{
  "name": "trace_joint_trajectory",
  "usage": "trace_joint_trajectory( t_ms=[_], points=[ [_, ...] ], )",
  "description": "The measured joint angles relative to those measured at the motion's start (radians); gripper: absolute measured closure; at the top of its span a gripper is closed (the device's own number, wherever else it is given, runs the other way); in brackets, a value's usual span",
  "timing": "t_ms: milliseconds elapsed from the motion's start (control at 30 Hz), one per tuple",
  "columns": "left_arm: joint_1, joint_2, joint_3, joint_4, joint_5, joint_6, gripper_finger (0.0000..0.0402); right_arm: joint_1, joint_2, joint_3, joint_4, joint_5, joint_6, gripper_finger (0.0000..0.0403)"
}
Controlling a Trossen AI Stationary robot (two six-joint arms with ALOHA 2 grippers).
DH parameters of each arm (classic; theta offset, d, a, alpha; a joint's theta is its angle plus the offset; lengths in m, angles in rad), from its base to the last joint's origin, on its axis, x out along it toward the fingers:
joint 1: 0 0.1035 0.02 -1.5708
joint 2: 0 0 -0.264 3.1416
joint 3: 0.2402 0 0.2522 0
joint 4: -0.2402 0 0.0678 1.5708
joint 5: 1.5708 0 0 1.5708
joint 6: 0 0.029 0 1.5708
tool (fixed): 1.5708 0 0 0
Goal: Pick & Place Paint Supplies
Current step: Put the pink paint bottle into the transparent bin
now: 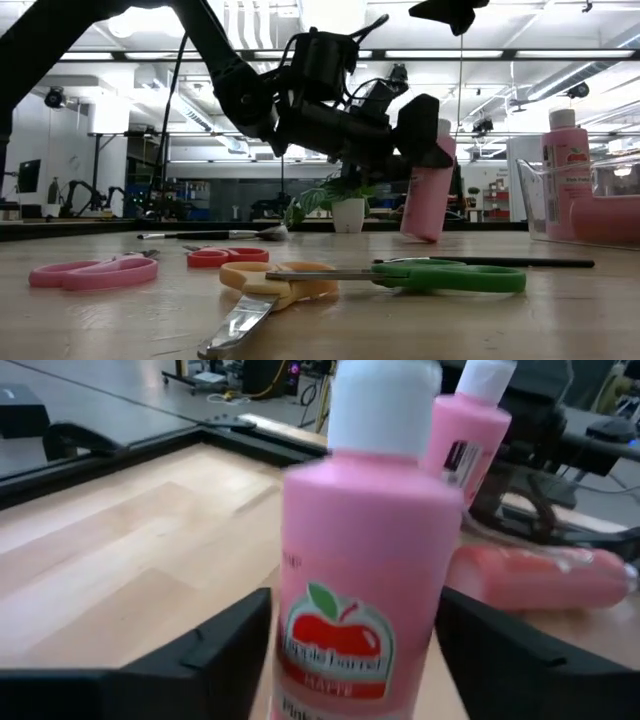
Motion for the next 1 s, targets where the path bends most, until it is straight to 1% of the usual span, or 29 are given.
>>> trace_joint_trajectory(
  t_ms=[133,233,467,600,667,767,1000],
  points=[
    [0.0,-0.005,0.0,-0.015,0.006,0.0,0.0075,0.0,0.0,0.0,0.0,0.0,0.0,0.012],
    [0.0,-0.013,0.0,-0.039,0.015,0.0,0.0054,0.0,0.0,0.0,0.0,0.0,0.0,0.012],
    [0.0,-0.05,0.0,-0.155,0.038,0.0,0.0046,0.0,0.0,0.0,0.0,0.0,0.0,0.012],
    [-0.001,-0.084,0.0,-0.24,0.042,-0.038,0.0046,0.0,0.0,0.0,0.0,0.0,0.0,0.012],
    [-0.001,-0.115,-0.001,-0.299,0.042,-0.075,0.0046,0.0,0.0,0.0,0.0,0.0,0.0,0.012],
    [-0.001,-0.19,-0.001,-0.435,0.042,-0.158,0.0046,0.0,0.0,0.0,0.0,0.0,0.0,0.012],
    [0.005,-0.418,-0.001,-0.842,0.042,-0.292,0.0045,0.0,0.0,0.0,0.0,0.0,0.0,0.012]
  ],
)
